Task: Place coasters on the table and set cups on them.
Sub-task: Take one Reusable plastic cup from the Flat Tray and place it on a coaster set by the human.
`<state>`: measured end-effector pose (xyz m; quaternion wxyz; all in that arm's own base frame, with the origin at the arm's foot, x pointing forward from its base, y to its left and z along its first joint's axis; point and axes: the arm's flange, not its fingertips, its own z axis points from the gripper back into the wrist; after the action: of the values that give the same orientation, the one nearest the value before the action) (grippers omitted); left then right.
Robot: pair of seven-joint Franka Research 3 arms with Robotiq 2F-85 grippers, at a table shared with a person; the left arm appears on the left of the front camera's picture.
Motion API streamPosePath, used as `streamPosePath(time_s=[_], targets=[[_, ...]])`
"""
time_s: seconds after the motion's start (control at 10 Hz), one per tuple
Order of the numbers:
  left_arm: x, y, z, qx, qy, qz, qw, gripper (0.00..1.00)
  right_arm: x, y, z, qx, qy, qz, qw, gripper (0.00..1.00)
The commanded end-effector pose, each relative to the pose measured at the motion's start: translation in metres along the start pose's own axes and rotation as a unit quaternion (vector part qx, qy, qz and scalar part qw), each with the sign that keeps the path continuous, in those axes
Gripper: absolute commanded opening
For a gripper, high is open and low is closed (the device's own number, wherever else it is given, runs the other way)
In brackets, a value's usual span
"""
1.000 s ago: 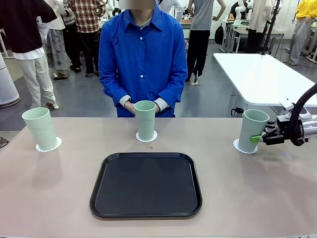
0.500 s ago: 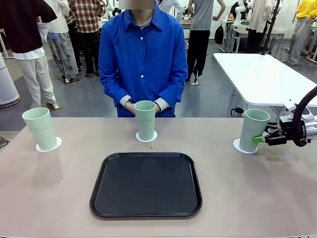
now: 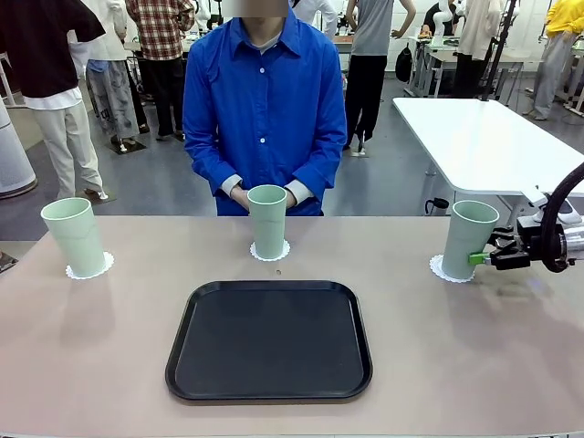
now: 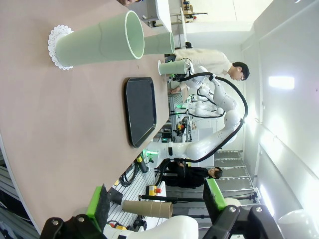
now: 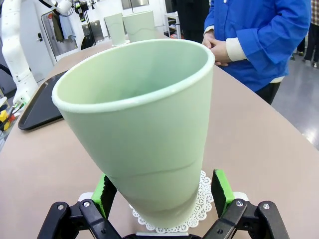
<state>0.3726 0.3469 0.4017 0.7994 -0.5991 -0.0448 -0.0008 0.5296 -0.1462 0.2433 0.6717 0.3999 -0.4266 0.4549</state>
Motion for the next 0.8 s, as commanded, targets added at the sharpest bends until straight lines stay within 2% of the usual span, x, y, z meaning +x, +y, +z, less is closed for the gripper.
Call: streamPosePath(time_s=[0.0,0.4,0.7], targets=[[-0.002,-0.002,-0.001,0.005,-0.004,0.002,1.000,1.00,-0.003,-0.009,0.003,0.007,0.025,-0.003,1.000,1.00],[-0.002,-0.002,-0.001,0.005,-0.004,0.002,1.000,1.00,-0.006,-0.008,0.014,-0.008,0.051,0.000,0.999,1.00],[-0.002,-0.002,-0.001,0.005,-0.004,0.002,1.000,1.00,-0.002,-0.009,0.048,-0.037,0.064,-0.003,0.997,1.00]])
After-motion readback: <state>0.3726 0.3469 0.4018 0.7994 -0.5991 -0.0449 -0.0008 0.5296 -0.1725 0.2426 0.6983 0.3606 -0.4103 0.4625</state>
